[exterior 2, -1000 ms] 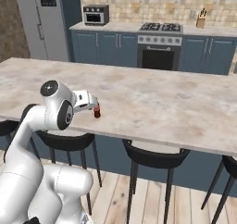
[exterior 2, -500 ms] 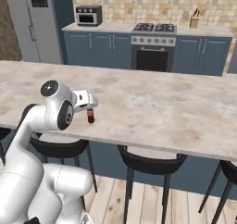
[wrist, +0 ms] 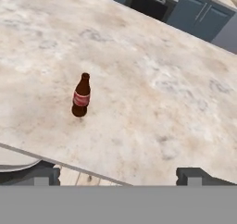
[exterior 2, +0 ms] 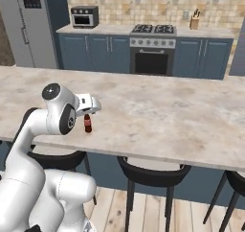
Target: Place the large bottle from the dining counter next to the other large bottle outside the sink, and place the small bottle from the dining counter next to the other small bottle inside the sink.
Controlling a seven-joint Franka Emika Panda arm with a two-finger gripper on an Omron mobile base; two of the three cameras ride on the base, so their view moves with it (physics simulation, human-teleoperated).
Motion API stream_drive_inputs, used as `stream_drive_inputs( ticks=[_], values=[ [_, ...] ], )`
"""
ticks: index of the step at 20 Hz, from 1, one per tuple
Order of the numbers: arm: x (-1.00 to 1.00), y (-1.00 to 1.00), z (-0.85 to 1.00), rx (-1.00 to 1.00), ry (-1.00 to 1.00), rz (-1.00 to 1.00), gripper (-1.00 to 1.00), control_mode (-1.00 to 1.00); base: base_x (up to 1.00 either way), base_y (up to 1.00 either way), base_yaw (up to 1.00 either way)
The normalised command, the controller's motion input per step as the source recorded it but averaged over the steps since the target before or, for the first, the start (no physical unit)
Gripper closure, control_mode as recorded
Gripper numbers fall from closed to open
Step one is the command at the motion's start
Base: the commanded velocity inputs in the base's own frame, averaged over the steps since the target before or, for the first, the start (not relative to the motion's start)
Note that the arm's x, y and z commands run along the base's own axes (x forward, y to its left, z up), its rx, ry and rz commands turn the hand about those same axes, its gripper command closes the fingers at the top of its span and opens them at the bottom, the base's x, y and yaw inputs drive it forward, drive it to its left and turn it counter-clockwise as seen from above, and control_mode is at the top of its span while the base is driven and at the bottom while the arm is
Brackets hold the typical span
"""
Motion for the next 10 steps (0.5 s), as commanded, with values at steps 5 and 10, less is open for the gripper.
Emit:
stream_drive_inputs(
  ticks=[5,10],
  values=[
    [0.0,0.0,0.0,0.0,0.0,0.0,-1.0,1.0,0.3,0.14,-0.07],
    [0.0,0.0,0.0,0.0,0.0,0.0,-1.0,1.0,0.05,0.04,-0.02]
  ],
)
